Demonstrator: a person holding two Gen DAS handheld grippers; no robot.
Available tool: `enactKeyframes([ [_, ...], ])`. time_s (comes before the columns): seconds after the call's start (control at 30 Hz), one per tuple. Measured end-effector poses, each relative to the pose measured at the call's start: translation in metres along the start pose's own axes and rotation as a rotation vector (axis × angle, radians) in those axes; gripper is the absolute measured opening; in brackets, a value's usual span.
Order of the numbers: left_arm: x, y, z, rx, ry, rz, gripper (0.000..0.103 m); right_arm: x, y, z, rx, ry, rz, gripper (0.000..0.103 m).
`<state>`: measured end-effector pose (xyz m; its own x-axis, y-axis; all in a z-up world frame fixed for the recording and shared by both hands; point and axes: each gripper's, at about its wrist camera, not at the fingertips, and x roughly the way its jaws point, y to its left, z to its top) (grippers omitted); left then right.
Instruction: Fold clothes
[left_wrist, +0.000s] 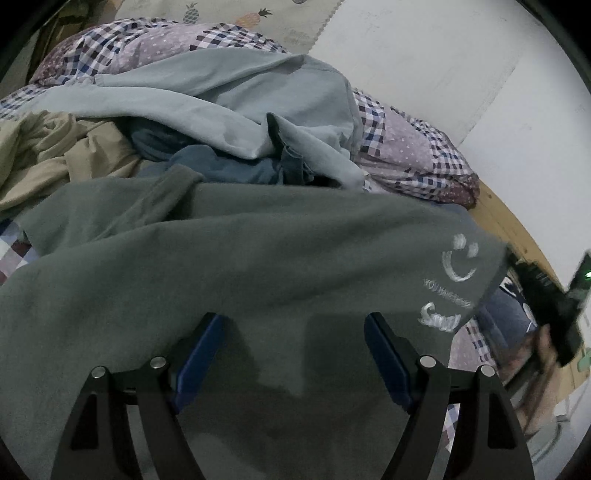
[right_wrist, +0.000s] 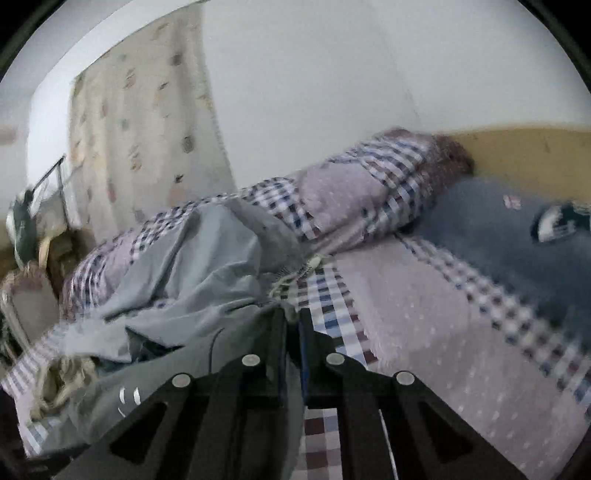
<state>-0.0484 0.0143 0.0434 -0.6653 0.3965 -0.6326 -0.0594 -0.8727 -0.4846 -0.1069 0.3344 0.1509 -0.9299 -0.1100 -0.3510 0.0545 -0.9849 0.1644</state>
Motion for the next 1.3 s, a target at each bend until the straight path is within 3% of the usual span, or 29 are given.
enactKeyframes([
  [0.1, 0.002, -0.001, -0.001, 0.014, 0.009, 0.022, 0.082, 0.025, 0.012, -0.017, -0.095, 0.191, 0.088, 0.008],
  [0.13, 0.002, -0.001, -0.001, 0.016, 0.01, 0.028, 0.082, 0.036, 0.012, -0.029, -0.107, 0.283, 0.137, 0.007],
  [0.2, 0.001, 0.0, 0.0, 0.006, 0.003, 0.025, 0.082, 0.044, 0.012, -0.049, -0.123, 0.384, 0.235, 0.007],
  [0.3, -0.004, 0.004, 0.004, -0.047, -0.004, -0.039, 0.082, 0.03, 0.027, -0.064, -0.152, 0.407, 0.403, 0.007],
  [0.5, -0.005, 0.002, 0.007, -0.151, 0.055, -0.344, 0.082, 0.007, 0.106, -0.098, -0.384, 0.483, 0.625, 0.006],
  [0.6, 0.003, -0.007, 0.004, -0.119, 0.115, -0.379, 0.082, -0.006, 0.138, -0.119, -0.454, 0.503, 0.674, 0.006],
  [0.7, 0.014, -0.012, -0.001, -0.093, 0.171, -0.356, 0.082, -0.018, 0.16, -0.135, -0.503, 0.525, 0.737, 0.006],
  [0.73, 0.017, -0.01, -0.002, -0.103, 0.184, -0.339, 0.077, -0.021, 0.166, -0.139, -0.522, 0.532, 0.751, 0.008],
  [0.8, 0.022, -0.003, -0.004, -0.138, 0.205, -0.301, 0.049, -0.024, 0.171, -0.147, -0.55, 0.549, 0.76, 0.009],
  [0.83, 0.024, 0.001, -0.005, -0.156, 0.215, -0.281, 0.02, -0.026, 0.173, -0.15, -0.564, 0.557, 0.762, 0.012],
  [0.87, 0.026, 0.007, -0.006, -0.179, 0.222, -0.248, 0.009, -0.026, 0.172, -0.152, -0.569, 0.567, 0.767, 0.014],
  [1.0, 0.024, 0.026, -0.008, -0.24, 0.205, -0.15, 0.007, -0.028, 0.155, -0.14, -0.551, 0.632, 0.849, 0.024],
  [1.07, 0.021, 0.029, -0.008, -0.241, 0.191, -0.099, 0.006, -0.023, 0.135, -0.118, -0.481, 0.591, 0.846, 0.044],
  [1.1, 0.02, 0.031, -0.008, -0.241, 0.184, -0.073, 0.006, -0.02, 0.12, -0.105, -0.419, 0.552, 0.829, 0.046],
  [1.2, 0.014, 0.032, -0.008, -0.229, 0.168, -0.014, 0.006, 0.003, 0.07, -0.079, -0.203, 0.476, 0.656, 0.052],
  [1.3, 0.014, 0.032, -0.011, -0.207, 0.173, 0.038, 0.006, 0.034, 0.025, -0.076, -0.037, 0.47, 0.475, 0.053],
])
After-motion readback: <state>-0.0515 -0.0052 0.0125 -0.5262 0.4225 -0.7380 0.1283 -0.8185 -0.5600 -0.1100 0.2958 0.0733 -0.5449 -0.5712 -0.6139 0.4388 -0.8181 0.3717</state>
